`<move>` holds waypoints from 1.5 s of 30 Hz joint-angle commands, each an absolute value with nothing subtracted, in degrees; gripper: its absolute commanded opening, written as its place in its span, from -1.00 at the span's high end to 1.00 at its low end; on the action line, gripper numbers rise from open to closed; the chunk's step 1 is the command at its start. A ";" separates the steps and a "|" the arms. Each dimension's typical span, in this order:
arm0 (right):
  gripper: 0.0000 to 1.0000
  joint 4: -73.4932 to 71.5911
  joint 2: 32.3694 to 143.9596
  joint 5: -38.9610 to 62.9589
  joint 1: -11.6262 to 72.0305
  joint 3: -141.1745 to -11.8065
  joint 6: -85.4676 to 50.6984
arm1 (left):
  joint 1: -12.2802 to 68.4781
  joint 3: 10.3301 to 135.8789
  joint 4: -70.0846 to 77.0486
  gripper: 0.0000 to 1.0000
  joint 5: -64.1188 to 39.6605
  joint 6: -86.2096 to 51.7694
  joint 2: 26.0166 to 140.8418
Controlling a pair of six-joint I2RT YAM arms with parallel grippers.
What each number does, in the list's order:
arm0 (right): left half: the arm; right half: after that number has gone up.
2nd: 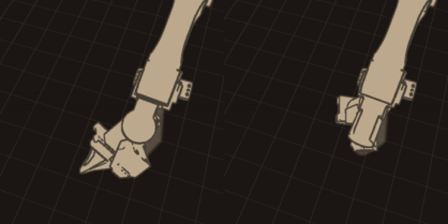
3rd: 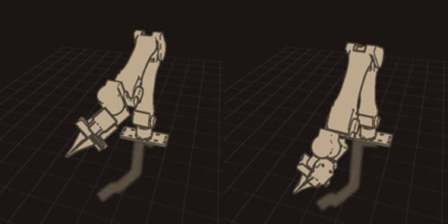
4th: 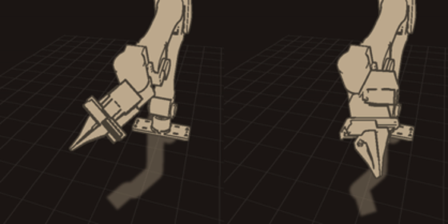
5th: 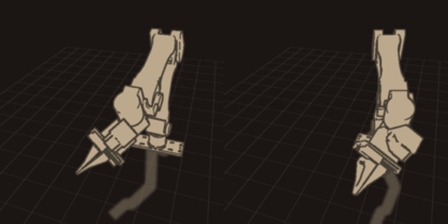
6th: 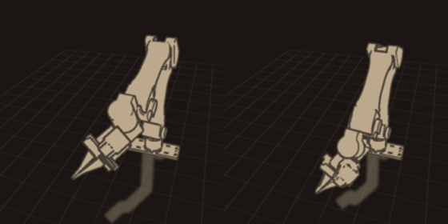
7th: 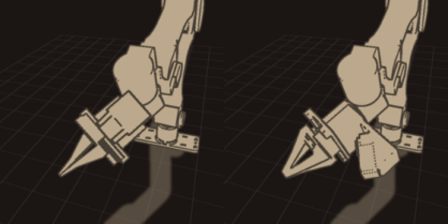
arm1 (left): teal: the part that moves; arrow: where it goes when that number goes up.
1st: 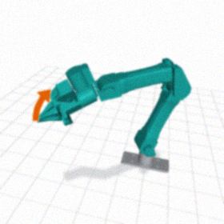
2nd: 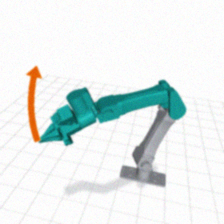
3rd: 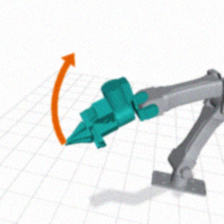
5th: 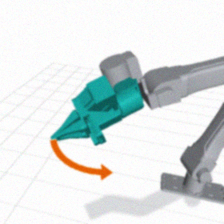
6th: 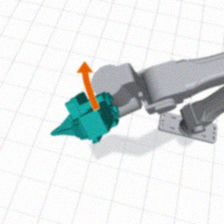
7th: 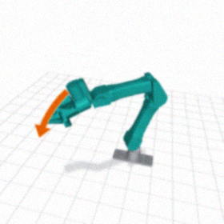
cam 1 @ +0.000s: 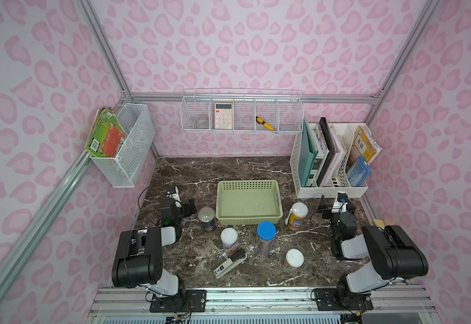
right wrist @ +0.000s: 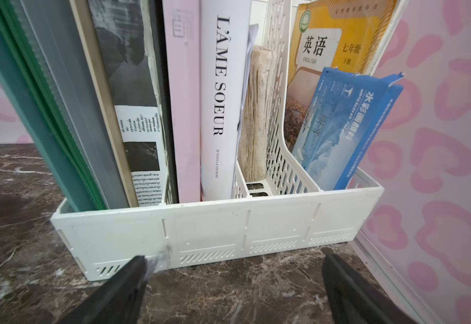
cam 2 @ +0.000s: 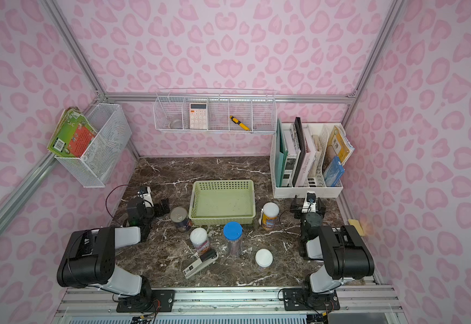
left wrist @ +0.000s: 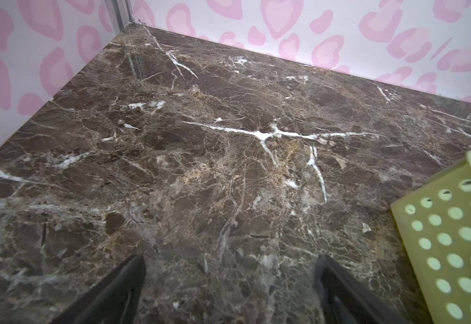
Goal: Put the canned food in the basket
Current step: Pick up the distractor from the center of the board.
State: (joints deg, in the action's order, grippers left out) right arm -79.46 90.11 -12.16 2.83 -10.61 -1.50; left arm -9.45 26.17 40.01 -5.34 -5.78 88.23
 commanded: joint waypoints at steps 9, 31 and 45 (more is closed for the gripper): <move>-0.99 -80.52 90.00 -11.91 2.82 -10.64 -1.76 | -9.49 26.54 41.48 -0.97 -5.71 -5.53 88.31; -0.99 -24.05 58.72 -23.21 9.23 -31.68 -6.66 | 7.91 37.46 1.82 -0.98 25.06 -11.08 47.78; -0.99 21.59 64.31 -21.24 32.78 -68.33 -11.86 | 49.89 78.37 -72.74 -0.94 28.98 -28.79 54.99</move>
